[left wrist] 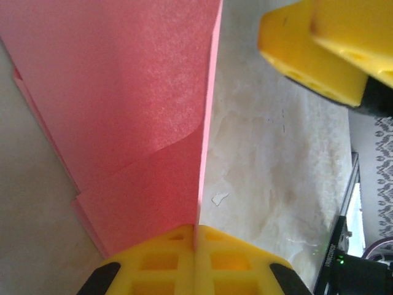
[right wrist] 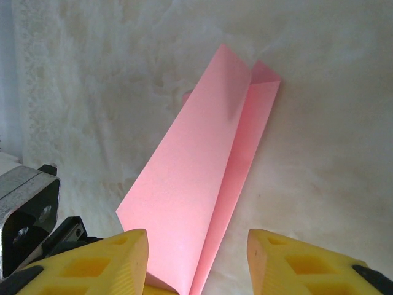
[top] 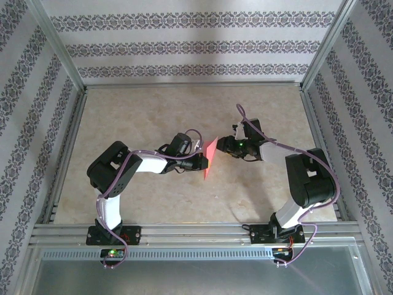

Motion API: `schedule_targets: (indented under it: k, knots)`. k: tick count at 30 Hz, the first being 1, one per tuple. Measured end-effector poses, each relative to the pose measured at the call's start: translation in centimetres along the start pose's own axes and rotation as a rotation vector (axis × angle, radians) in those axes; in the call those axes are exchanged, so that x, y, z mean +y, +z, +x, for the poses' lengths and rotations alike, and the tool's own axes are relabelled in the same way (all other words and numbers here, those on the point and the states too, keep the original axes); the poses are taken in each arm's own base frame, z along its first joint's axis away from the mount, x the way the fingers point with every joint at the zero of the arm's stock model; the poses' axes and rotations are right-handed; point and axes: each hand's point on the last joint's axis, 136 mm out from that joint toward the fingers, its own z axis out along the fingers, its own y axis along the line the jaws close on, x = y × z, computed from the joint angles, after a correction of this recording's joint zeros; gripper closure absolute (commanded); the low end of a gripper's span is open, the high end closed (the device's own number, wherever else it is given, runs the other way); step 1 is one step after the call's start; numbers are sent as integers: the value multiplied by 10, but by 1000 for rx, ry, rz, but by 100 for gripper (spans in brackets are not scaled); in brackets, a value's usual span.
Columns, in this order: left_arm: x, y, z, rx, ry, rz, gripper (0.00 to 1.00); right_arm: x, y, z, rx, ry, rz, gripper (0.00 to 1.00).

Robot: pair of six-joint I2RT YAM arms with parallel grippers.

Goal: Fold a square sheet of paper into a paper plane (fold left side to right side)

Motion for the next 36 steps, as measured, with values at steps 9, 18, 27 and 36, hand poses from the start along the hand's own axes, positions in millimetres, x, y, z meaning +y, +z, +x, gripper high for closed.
schedule_targets:
  k: [9,18,27,36]
  knots:
    - [1,2,-7,-20,-53,60,100,3,22,3,29,3,-7,54]
    - [-1,1,-11,-32,-69,82,100,4,32,-5,26,-3,-11,56]
    - [-2,3,-14,-45,-81,100,100,2,40,-3,42,16,-2,56]
    - [7,5,-13,-43,-108,90,95,-6,49,-5,55,33,26,56]
